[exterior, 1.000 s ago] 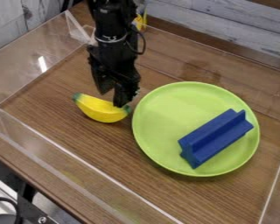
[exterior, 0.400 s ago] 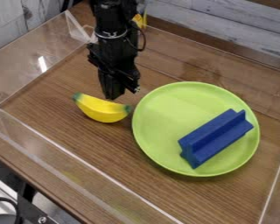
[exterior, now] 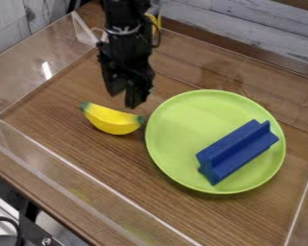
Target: Remove the banana from inside the green plate and put it on the table
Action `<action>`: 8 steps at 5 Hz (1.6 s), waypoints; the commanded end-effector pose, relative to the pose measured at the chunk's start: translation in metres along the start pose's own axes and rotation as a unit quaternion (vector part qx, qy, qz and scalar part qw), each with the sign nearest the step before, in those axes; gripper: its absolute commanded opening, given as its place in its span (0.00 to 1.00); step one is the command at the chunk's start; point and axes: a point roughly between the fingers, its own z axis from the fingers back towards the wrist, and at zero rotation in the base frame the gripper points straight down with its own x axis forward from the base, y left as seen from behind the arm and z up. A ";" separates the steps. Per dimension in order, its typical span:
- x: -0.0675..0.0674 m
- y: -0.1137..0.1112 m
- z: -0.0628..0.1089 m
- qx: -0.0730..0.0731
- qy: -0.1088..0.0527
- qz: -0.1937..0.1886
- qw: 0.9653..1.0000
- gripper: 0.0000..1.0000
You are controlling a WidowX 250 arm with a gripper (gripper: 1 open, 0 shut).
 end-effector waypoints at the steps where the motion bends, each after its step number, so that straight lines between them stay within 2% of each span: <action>1: 0.010 0.010 0.033 0.018 -0.048 0.008 0.999 1.00; 2: 0.015 0.021 0.047 0.021 -0.068 0.011 0.997 1.00; 3: 0.019 0.028 0.051 0.023 -0.080 0.012 0.996 1.00; 5: 0.020 0.031 0.042 0.016 -0.098 0.012 0.995 1.00; 8: 0.023 0.034 0.028 0.010 -0.109 0.006 0.994 1.00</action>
